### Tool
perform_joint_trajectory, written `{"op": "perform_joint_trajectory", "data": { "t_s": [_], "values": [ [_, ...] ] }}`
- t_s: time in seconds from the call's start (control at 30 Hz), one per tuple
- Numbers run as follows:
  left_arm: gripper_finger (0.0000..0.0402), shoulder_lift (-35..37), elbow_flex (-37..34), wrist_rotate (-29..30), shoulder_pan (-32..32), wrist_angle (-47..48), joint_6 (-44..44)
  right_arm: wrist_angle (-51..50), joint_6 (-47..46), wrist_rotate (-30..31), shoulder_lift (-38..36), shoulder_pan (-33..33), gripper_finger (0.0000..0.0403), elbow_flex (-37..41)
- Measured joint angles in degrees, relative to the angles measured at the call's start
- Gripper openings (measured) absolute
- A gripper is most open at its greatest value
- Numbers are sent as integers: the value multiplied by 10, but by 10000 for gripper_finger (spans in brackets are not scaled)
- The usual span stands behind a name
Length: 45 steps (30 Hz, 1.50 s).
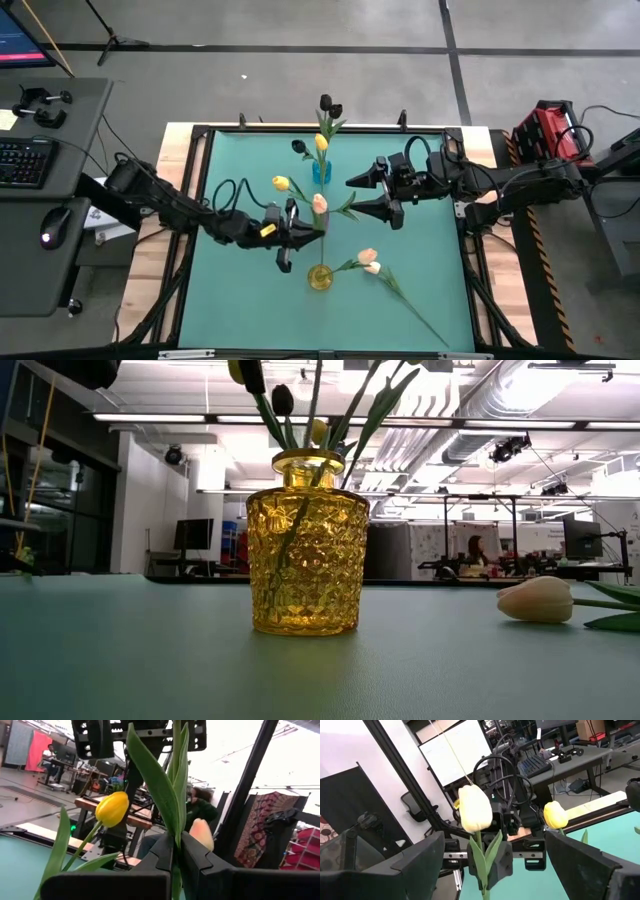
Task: Sort flowers into vase by color
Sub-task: Put the top white tulip into the yellow vase, then put the white tulip into the yellow vase
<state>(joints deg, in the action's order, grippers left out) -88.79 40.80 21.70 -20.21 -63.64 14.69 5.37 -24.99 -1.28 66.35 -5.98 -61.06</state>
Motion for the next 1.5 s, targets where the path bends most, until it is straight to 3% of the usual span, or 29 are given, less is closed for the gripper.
{"op": "perform_joint_trajectory", "data": {
  "t_s": [0.33,0.53,0.67,0.9,1.23,1.5],
  "values": [
    [0,-7,0,9,4,16,-31,0,0,0,0,0,334,0],
    [1,-7,0,-45,4,39,-44,0,0,0,0,0,334,0],
    [13,-7,0,-48,4,44,-45,0,0,0,0,0,334,0],
    [73,-6,0,-52,4,48,-58,0,0,0,0,0,334,0],
    [196,58,0,-62,4,166,-43,1,-6,7,0,0,334,0],
    [227,166,0,-62,4,286,-38,16,-7,19,0,0,334,0]
  ]
}}
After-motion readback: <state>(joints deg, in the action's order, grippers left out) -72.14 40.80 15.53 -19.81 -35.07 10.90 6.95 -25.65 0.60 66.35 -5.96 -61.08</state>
